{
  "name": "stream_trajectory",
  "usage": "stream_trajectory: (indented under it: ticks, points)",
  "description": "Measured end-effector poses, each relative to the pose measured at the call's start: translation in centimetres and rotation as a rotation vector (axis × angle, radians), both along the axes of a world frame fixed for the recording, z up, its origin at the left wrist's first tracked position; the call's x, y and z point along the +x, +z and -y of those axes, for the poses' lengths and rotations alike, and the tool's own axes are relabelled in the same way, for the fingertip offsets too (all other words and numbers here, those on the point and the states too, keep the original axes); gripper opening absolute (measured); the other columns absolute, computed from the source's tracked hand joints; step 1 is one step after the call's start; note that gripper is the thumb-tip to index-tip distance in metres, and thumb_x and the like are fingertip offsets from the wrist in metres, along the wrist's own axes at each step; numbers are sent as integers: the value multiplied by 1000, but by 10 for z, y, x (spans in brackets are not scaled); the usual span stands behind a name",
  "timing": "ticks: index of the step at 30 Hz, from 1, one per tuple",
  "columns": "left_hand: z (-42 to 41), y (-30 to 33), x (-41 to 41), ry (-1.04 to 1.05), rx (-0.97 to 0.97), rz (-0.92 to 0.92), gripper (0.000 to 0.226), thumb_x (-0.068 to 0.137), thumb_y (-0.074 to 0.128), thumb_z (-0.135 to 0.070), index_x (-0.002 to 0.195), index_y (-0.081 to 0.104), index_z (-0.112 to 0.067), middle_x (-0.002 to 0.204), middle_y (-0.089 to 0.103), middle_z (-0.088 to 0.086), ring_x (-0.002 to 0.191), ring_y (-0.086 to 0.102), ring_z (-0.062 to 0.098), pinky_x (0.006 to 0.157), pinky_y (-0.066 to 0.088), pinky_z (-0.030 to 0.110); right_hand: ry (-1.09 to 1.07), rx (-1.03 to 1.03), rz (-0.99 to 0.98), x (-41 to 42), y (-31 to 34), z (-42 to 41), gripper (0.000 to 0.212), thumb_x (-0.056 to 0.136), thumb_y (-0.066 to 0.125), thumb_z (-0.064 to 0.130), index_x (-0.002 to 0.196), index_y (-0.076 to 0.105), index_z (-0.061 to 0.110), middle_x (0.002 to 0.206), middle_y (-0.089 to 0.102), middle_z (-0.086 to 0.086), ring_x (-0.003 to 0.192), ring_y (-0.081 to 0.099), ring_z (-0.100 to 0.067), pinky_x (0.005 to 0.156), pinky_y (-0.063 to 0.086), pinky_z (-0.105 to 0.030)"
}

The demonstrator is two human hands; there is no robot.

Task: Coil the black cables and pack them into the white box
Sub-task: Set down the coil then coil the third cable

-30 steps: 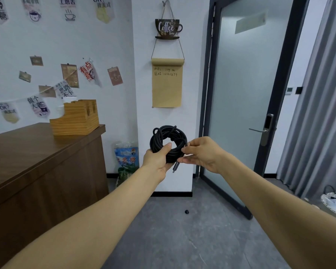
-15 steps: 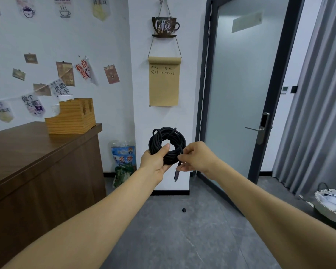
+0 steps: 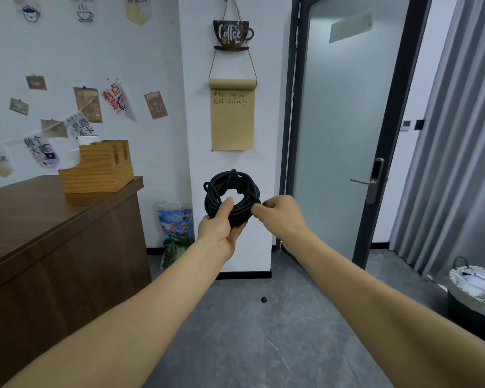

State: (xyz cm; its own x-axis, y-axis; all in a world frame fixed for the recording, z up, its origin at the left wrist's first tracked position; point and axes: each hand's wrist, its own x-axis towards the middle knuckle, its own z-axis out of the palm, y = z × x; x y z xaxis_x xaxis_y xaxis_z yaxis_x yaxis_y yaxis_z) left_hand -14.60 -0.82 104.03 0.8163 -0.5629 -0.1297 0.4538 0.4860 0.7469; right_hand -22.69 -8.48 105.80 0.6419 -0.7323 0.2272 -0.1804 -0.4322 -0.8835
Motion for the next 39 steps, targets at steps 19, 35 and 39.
stream_trajectory:
  ticks: [19,35,39]
  points:
    - [-2,-19,5,-54,42,143,32,94,56,-14,123,49,-5,108,65,15,90,64,21,74,53,27,171,723,323,0,-21,5,17,88,64,9,88,63,-8,93,70,-19,76,71,-21,83,54,-26]
    - [3,-71,11,-234,412,177,38,92,58,-32,124,54,-11,119,65,11,114,58,29,103,43,44,94,885,219,4,-76,17,15,79,72,10,79,61,0,71,62,-10,55,50,-16,43,44,-15]
    - [8,-107,11,-208,308,18,37,94,56,-18,127,52,-3,119,64,19,106,62,30,87,52,35,89,920,165,9,-110,22,11,82,69,9,82,62,0,76,65,-10,61,58,-16,51,48,-19]
